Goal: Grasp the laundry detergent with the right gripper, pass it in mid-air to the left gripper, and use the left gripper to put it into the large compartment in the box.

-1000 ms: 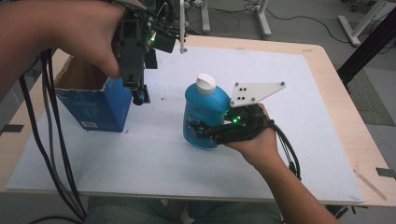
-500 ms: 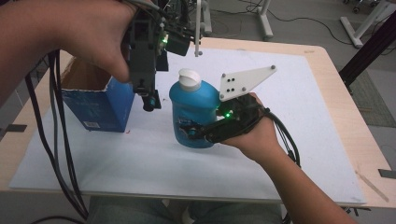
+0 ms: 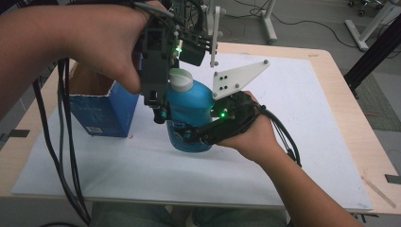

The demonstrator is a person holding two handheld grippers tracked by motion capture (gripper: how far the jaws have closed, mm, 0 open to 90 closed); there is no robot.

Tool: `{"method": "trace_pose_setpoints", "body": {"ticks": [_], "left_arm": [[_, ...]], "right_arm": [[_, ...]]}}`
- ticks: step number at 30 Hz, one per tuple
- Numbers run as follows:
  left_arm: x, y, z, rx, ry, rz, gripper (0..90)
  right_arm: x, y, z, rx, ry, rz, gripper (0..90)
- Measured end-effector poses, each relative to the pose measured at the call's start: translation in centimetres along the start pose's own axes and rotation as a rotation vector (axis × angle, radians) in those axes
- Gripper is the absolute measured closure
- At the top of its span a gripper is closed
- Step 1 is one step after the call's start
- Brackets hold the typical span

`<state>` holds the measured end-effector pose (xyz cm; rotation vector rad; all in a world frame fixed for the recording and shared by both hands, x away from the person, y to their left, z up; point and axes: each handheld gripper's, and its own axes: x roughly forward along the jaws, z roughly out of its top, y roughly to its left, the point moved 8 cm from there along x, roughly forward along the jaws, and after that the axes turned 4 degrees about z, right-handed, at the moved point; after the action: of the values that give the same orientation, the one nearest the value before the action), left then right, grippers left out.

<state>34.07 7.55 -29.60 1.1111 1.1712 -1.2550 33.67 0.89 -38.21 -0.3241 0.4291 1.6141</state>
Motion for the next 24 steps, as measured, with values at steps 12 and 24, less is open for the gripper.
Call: {"method": "trace_pose_setpoints", "body": {"ticks": [12,24], "left_arm": [[0.2,0.0,1.0,-0.009,0.006,0.019,1.7],[0.5,0.3,1.5,-0.012,0.012,0.043,8.9]], "right_arm": [[0.5,0.0,1.1,0.003,-0.012,0.026,45.8],[0.5,-0.1,1.2,0.006,-0.016,0.034,45.8]]}}
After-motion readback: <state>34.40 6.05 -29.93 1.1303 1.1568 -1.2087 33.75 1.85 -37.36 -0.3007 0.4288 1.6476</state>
